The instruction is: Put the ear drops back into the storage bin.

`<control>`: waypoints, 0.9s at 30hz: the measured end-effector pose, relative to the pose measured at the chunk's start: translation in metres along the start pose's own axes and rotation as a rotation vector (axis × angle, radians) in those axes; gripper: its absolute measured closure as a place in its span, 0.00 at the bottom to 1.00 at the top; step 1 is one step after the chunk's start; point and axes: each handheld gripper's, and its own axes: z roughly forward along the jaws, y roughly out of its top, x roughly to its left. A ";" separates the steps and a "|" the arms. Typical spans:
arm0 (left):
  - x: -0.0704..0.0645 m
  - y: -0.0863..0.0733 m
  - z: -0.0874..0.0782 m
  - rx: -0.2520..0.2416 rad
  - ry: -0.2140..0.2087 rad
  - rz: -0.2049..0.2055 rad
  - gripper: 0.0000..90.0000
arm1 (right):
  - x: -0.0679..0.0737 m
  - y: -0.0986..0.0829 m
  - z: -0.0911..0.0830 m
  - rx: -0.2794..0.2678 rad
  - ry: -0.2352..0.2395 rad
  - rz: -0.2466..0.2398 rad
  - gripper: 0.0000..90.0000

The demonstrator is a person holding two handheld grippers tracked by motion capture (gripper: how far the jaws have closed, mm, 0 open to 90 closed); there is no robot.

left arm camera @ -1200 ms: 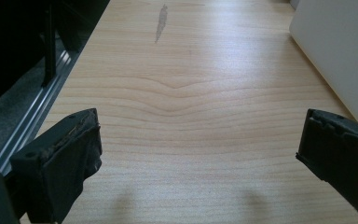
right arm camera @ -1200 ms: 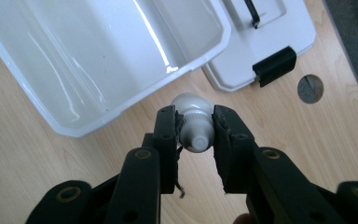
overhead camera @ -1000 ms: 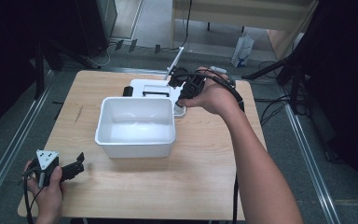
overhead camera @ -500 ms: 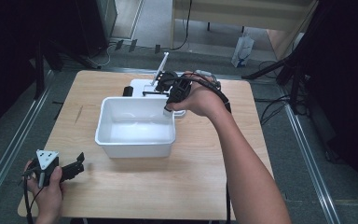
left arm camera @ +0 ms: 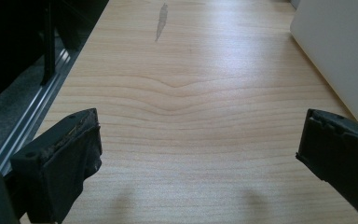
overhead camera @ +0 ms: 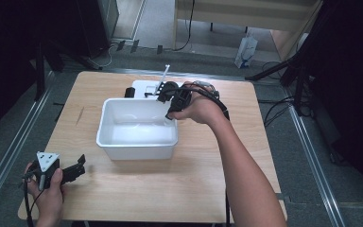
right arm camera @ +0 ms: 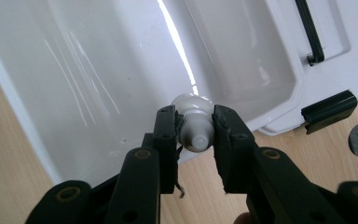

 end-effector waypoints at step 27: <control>0.001 0.000 -0.001 -0.005 0.004 -0.004 0.00 | 0.014 -0.006 0.065 0.078 0.025 -0.124 0.80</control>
